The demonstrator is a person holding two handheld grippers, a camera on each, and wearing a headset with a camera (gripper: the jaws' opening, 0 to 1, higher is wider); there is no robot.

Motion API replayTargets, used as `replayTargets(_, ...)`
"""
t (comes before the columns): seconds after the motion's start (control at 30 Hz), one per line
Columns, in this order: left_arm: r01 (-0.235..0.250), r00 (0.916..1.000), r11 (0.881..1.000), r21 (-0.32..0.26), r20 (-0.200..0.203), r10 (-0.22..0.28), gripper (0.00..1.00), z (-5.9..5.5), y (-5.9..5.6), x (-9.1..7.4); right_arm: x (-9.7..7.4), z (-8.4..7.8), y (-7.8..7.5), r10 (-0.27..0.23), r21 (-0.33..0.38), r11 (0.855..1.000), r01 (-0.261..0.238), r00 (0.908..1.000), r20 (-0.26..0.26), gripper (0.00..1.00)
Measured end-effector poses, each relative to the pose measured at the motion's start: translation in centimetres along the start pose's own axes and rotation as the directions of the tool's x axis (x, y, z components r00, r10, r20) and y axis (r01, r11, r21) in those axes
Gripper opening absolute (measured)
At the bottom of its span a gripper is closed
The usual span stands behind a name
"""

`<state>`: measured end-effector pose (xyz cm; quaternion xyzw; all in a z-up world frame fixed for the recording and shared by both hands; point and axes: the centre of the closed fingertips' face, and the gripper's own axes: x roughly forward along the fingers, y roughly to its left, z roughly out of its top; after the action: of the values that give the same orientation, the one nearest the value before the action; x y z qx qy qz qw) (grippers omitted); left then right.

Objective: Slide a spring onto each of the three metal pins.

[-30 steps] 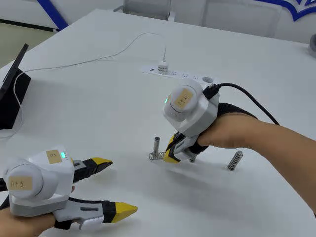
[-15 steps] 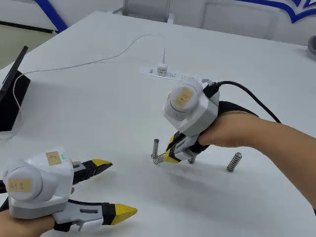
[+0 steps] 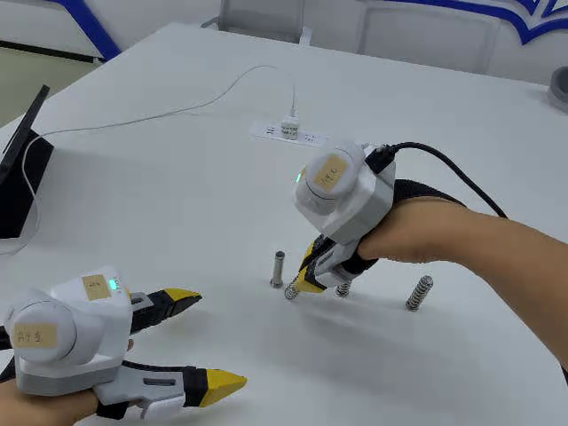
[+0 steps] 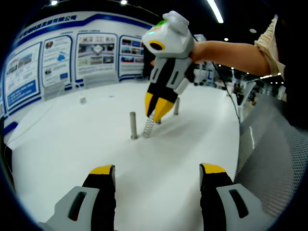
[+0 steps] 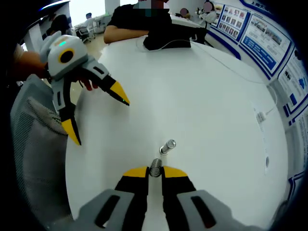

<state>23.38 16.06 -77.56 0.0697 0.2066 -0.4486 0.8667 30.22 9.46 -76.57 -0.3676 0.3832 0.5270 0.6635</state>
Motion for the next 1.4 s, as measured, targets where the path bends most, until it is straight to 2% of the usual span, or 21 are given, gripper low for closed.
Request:
replayTargets(0.43, -0.001, 1.0000, 1.000, 0.002, 0.005, 0.001, 0.72, 0.1, 0.1, 0.0, -1.2, 0.4, 0.0, 0.023, 0.008, 1.000, -0.023, 0.9997, -0.003, 0.12)
replayTargets(0.67, -0.003, 1.0000, 1.000, 0.001, 0.009, 0.003, 0.72, 0.1, 0.1, 0.0, -2.3, 0.7, 0.0, 0.035, -0.011, 0.999, -0.035, 0.9991, -0.025, 0.12)
replayTargets(1.03, -0.005, 0.9999, 1.000, 0.001, 0.014, 0.005, 0.72, 0.2, 0.3, -0.1, -4.1, 1.7, -0.6, 0.032, -0.038, 0.999, -0.034, 0.9988, -0.036, 0.12)
replayTargets(1.4, -0.008, 0.9998, 1.000, -0.001, 0.020, 0.008, 0.72, 0.3, 0.4, -0.1, -5.2, 2.8, -1.0, 0.034, -0.064, 0.997, -0.037, 0.9983, -0.047, 0.12)
